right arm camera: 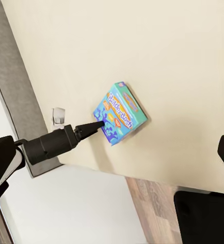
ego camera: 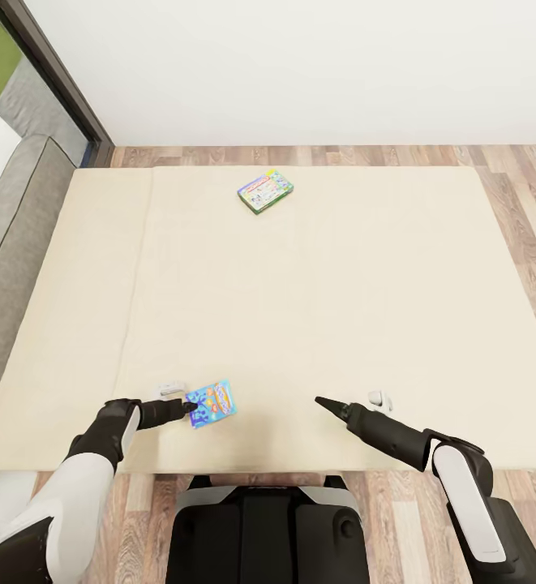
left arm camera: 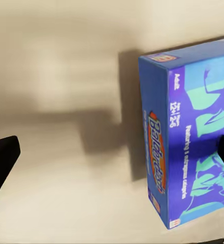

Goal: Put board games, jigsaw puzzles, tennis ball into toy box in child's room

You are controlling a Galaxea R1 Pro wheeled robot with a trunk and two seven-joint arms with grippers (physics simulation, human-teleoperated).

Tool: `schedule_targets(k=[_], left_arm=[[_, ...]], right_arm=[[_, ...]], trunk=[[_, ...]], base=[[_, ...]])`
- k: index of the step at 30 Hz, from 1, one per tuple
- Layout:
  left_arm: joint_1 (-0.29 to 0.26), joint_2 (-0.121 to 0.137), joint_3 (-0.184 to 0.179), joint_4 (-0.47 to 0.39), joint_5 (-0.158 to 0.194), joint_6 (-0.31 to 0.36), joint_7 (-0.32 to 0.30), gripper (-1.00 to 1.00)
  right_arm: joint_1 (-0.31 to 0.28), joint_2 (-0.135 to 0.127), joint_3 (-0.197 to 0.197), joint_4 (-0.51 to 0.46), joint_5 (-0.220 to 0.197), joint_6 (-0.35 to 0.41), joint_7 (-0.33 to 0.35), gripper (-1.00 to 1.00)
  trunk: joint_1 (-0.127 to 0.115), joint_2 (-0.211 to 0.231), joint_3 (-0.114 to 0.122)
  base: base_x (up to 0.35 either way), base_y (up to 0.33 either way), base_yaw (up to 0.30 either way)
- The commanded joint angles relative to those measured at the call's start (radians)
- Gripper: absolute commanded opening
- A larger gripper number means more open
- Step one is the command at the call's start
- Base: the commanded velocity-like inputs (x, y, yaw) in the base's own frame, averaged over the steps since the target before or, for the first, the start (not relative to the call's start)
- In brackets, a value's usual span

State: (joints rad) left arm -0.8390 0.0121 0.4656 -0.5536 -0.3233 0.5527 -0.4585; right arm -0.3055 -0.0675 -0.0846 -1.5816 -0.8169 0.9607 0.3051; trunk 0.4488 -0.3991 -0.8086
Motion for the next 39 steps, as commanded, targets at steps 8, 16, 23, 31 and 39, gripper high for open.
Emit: schedule_targets(k=[8,16,23,31,39], left_arm=[[0.000,-0.072,0.008,0.001,-0.011,-0.005,-0.012,1.00],[0.000,-0.072,0.008,0.001,-0.011,-0.005,-0.012,1.00],[0.000,-0.072,0.008,0.001,-0.011,-0.005,-0.012,1.00],[0.000,-0.072,0.008,0.001,-0.011,-0.005,-0.012,1.00],[-0.022,-0.090,0.008,0.017,-0.011,-0.038,0.009,1.00]], right_arm=[[-0.001,0.000,-0.001,0.000,0.008,0.004,0.009,1.00],[-0.001,0.000,-0.001,0.000,0.008,0.003,0.009,1.00],[-0.001,0.000,-0.001,0.000,0.008,0.004,0.009,1.00],[-0.001,0.000,-0.001,0.000,0.009,0.003,0.008,1.00],[-0.001,0.003,-0.009,0.023,0.021,-0.023,-0.006,1.00]], trunk=[[0.001,-0.001,0.000],[0.001,-0.001,0.011],[0.001,-0.001,0.013],[0.001,-0.001,0.014],[0.001,-0.001,0.014]], base=[[0.000,-0.101,0.000],[0.000,-0.005,0.000],[0.000,0.000,0.000],[0.000,-0.026,0.000],[0.000,-0.020,0.000]])
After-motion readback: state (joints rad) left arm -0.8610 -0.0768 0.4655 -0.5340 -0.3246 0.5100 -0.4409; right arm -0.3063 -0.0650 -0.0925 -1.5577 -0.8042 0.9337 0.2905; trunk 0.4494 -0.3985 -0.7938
